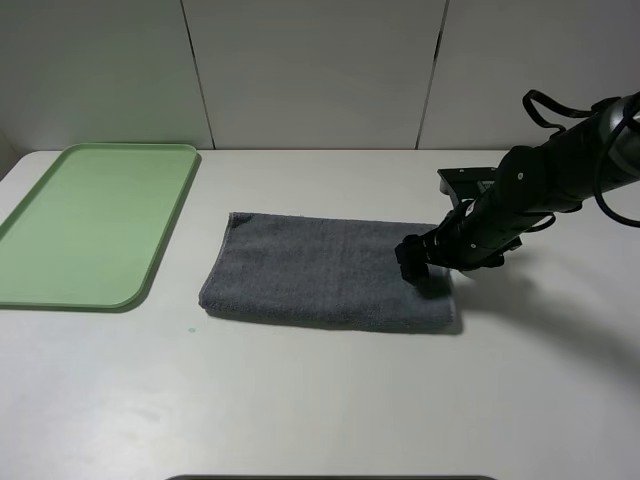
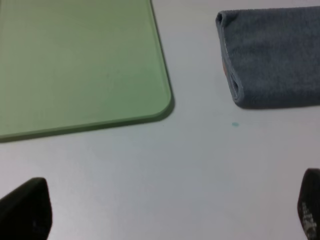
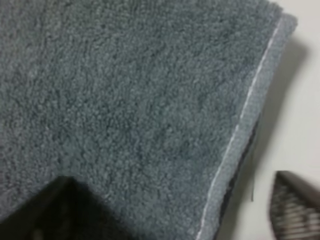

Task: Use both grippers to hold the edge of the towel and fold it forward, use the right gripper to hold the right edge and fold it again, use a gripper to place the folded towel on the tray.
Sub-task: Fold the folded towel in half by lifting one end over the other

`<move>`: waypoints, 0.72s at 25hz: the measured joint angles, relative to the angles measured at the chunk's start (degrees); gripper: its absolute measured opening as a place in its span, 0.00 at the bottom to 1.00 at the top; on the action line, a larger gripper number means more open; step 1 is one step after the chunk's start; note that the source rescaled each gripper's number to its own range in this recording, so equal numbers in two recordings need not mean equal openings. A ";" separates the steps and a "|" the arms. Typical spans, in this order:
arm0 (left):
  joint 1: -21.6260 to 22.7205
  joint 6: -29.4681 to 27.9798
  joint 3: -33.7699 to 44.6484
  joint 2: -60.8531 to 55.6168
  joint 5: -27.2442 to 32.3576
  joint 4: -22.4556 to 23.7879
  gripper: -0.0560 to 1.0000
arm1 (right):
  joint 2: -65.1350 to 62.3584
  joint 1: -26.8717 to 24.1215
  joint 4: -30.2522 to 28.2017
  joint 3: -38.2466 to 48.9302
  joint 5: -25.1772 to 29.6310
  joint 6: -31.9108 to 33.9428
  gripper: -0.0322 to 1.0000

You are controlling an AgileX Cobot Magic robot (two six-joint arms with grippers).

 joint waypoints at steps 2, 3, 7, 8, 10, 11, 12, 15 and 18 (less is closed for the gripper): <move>0.00 0.00 0.00 0.00 0.00 0.00 1.00 | 0.00 0.00 0.27 0.00 0.34 0.00 0.67; 0.00 0.00 0.00 0.00 0.00 0.00 1.00 | 0.00 0.00 0.44 0.00 0.59 0.00 0.62; 0.00 0.00 0.00 0.00 0.00 0.00 1.00 | 0.00 0.00 1.00 0.00 1.62 0.23 0.41; 0.00 0.00 0.00 0.00 0.00 0.00 1.00 | 0.00 0.00 1.25 0.00 2.17 0.23 0.34; 0.00 0.00 0.00 0.00 0.00 0.00 1.00 | 0.00 0.00 2.30 0.00 2.87 0.50 0.18; 0.00 0.00 0.00 0.00 0.00 0.00 1.00 | 0.00 0.00 2.71 0.00 3.15 0.61 0.09; 0.00 0.00 0.00 0.00 0.00 0.00 1.00 | 0.00 0.00 2.92 0.00 3.31 0.63 0.06; 0.00 0.00 0.00 0.00 0.00 0.00 1.00 | 0.00 0.00 3.09 0.00 3.46 0.63 0.06; 0.00 0.00 0.00 0.00 0.00 0.00 1.00 | 0.00 0.00 2.74 0.00 3.52 0.56 0.06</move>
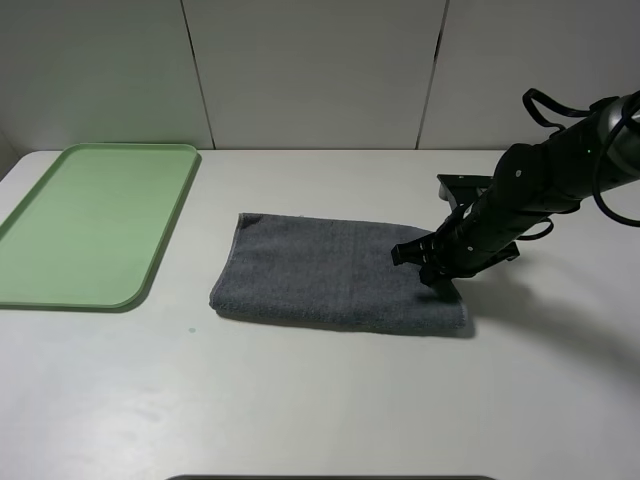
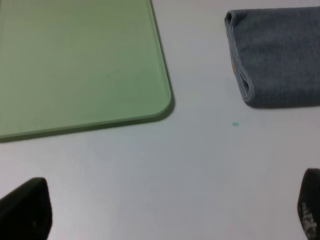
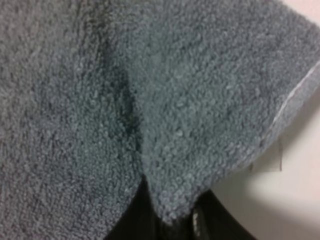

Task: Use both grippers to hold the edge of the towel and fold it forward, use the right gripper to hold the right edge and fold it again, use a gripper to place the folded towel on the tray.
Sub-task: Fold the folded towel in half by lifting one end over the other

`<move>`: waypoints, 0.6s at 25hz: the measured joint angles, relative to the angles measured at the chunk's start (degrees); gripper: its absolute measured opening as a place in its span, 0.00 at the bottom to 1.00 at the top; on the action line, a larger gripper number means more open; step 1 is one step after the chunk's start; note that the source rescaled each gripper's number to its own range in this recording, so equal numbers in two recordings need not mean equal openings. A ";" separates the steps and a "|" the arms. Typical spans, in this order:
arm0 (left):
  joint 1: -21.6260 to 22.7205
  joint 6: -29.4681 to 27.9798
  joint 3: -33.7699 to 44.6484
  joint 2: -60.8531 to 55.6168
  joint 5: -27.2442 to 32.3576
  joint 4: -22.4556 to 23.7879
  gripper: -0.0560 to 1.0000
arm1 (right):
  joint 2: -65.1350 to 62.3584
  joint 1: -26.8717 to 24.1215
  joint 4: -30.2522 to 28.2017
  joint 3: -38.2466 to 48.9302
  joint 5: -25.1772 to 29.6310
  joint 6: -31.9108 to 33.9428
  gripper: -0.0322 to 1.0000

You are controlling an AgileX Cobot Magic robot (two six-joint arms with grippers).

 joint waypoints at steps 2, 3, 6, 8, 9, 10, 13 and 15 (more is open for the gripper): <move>0.00 0.00 0.00 0.00 0.00 0.00 1.00 | -0.40 0.00 -0.65 0.00 0.63 -0.65 0.06; 0.00 0.00 0.00 0.00 0.00 0.00 1.00 | -0.70 0.00 -1.24 0.00 1.59 -0.88 0.06; 0.00 0.00 0.00 0.00 0.00 0.00 1.00 | -2.51 -0.42 -3.37 0.25 5.36 -1.39 0.06; 0.00 0.00 0.00 0.00 0.00 0.00 1.00 | -4.37 -1.10 -4.76 0.57 8.60 -1.46 0.06; 0.00 0.00 0.00 0.00 0.00 0.00 1.00 | -5.50 -1.40 -5.42 0.57 9.85 -1.46 0.06; 0.00 0.02 0.00 0.00 0.00 0.00 1.00 | -6.57 -1.81 -6.27 0.57 11.17 -1.46 0.06; 0.00 0.02 0.00 0.00 0.00 0.00 1.00 | -10.27 -3.00 -8.65 0.00 14.84 -1.46 0.06; 0.00 0.02 0.00 0.00 0.00 0.00 1.00 | -12.72 -3.97 -10.14 -0.02 16.59 -1.46 0.06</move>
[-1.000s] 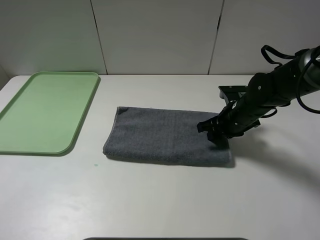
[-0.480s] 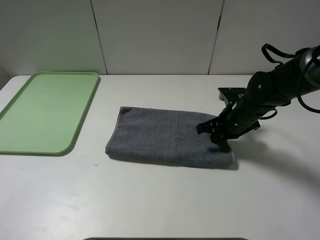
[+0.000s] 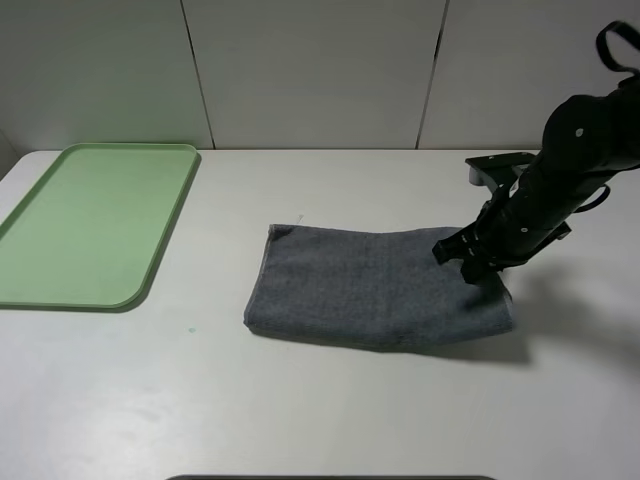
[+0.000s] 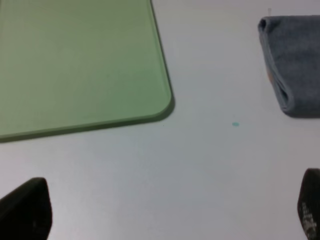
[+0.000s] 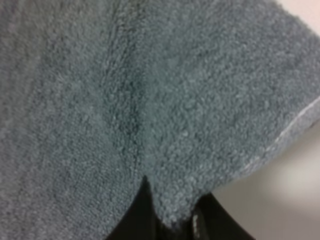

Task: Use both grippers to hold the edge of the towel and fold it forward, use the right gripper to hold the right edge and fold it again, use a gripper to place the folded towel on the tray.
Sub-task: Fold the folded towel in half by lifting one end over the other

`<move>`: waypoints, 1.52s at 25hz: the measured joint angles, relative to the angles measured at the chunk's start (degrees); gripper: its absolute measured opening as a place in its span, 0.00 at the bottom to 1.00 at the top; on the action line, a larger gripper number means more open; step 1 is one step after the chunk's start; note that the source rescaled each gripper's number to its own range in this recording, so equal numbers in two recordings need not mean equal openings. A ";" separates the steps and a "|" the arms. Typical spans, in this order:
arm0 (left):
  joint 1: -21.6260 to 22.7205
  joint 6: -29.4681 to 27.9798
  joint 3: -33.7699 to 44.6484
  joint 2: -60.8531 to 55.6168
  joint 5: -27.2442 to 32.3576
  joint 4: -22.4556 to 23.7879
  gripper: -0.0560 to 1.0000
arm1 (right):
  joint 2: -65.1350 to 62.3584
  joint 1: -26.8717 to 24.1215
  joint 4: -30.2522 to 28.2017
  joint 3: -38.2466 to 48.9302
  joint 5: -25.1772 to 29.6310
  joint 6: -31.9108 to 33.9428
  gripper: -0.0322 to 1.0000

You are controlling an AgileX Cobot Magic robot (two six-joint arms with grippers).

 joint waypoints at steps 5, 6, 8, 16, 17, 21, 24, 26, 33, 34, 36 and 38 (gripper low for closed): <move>0.00 0.00 0.00 0.00 0.00 0.00 1.00 | -4.35 -2.79 -3.61 0.00 3.92 0.00 0.06; 0.00 0.00 0.00 0.00 0.00 0.00 1.00 | -4.94 -3.53 -4.33 -0.14 4.92 0.00 0.06; 0.00 0.00 0.00 0.00 0.00 0.00 1.00 | -5.57 -4.99 -5.54 -1.07 7.35 0.00 0.06; 0.00 0.05 0.00 0.00 0.00 0.00 1.00 | -5.81 -6.30 -9.77 -8.71 19.12 1.60 0.06; 0.00 0.05 0.00 0.00 0.00 0.00 1.00 | -5.81 -5.84 -9.93 -9.59 20.29 2.07 0.06; 0.00 0.05 0.00 0.00 0.00 0.00 1.00 | -5.81 -2.95 -9.66 -12.25 23.61 4.82 0.06; 0.00 0.05 0.00 0.00 0.00 0.00 1.00 | -5.81 -0.04 -8.45 -13.21 24.55 7.09 0.06; 0.00 0.05 0.00 0.00 0.00 0.00 1.00 | -5.81 2.16 -7.03 -13.27 24.55 8.27 0.06; 0.00 0.05 0.00 0.00 0.00 0.00 1.00 | -5.81 10.07 -2.16 -13.32 22.57 11.79 0.06; 0.00 0.05 0.00 0.00 0.00 0.00 1.00 | -5.81 11.14 -1.67 -13.32 22.02 12.21 0.06; 0.00 0.05 0.00 0.00 0.00 0.00 1.00 | -5.81 13.24 -0.60 -13.32 20.48 12.53 0.06; 0.00 0.05 0.00 0.00 0.00 0.00 1.00 | -5.81 14.99 0.70 -13.32 18.69 12.82 0.06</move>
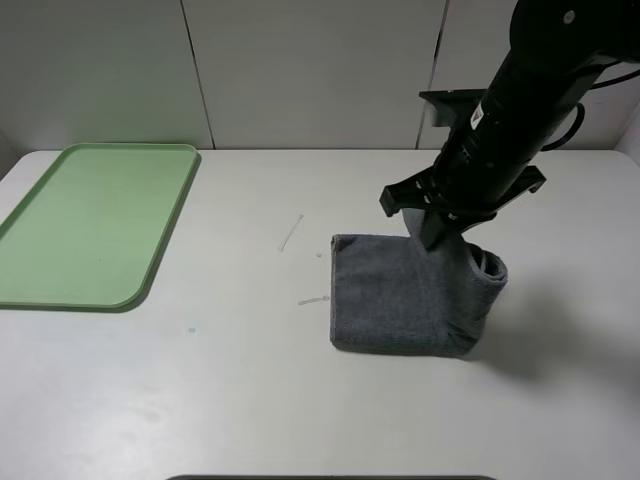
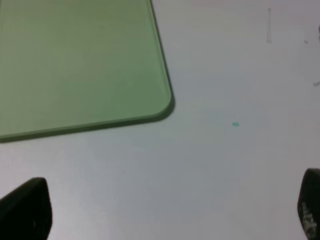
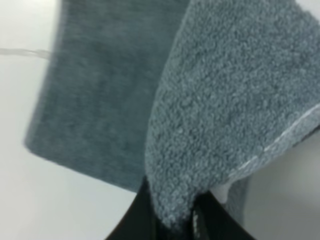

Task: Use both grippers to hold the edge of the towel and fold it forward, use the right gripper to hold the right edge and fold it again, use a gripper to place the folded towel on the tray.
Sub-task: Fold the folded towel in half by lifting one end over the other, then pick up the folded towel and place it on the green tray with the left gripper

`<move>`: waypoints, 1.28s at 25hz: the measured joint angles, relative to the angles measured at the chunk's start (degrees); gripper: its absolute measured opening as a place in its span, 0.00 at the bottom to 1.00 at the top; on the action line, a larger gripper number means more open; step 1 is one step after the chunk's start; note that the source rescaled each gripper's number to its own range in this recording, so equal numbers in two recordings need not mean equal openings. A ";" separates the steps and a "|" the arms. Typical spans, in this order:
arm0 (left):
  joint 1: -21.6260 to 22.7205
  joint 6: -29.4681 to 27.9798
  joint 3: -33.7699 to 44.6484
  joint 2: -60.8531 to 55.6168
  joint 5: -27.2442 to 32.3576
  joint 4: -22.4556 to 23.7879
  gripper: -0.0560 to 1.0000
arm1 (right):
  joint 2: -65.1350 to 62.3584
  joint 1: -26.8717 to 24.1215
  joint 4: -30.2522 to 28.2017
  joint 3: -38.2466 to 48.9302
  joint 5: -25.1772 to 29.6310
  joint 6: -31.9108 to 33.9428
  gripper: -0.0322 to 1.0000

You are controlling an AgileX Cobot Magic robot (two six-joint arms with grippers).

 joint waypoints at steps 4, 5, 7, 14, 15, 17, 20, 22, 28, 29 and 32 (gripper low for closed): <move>0.00 0.00 0.00 0.00 0.00 0.00 1.00 | 0.00 2.50 2.23 0.00 -3.80 0.28 0.06; 0.00 0.00 0.00 0.00 0.00 0.00 1.00 | 0.28 2.77 2.85 0.00 -4.41 0.28 0.06; 0.00 0.00 0.00 0.00 0.00 0.00 1.00 | 1.29 3.01 3.60 0.00 -5.07 0.30 0.06; 0.00 0.00 0.00 0.00 0.00 0.00 1.00 | 6.26 4.37 4.84 0.00 -9.36 0.35 0.06; 0.00 0.00 0.00 0.00 0.00 0.00 1.00 | 6.76 4.44 5.28 0.00 -10.30 0.35 0.06; 0.00 0.00 0.00 0.00 0.00 0.00 1.00 | 7.51 4.44 6.11 0.00 -11.63 0.35 0.06; 0.00 0.00 0.00 0.00 0.00 0.00 1.00 | 8.48 4.44 6.95 0.00 -12.57 -0.02 0.06; 0.00 0.00 0.00 0.00 0.00 0.00 1.00 | 8.71 4.44 7.50 0.00 -12.77 -1.63 0.08; 0.00 0.00 0.00 0.00 0.00 0.00 1.00 | 8.75 4.44 10.29 0.00 -14.27 -5.78 0.88; 0.00 0.00 0.00 0.00 0.00 0.00 1.00 | 8.75 4.44 10.40 0.00 -14.32 -5.78 0.93; 0.00 0.00 0.00 0.00 0.00 0.00 1.00 | 8.75 4.44 10.39 0.00 -14.27 -5.84 0.98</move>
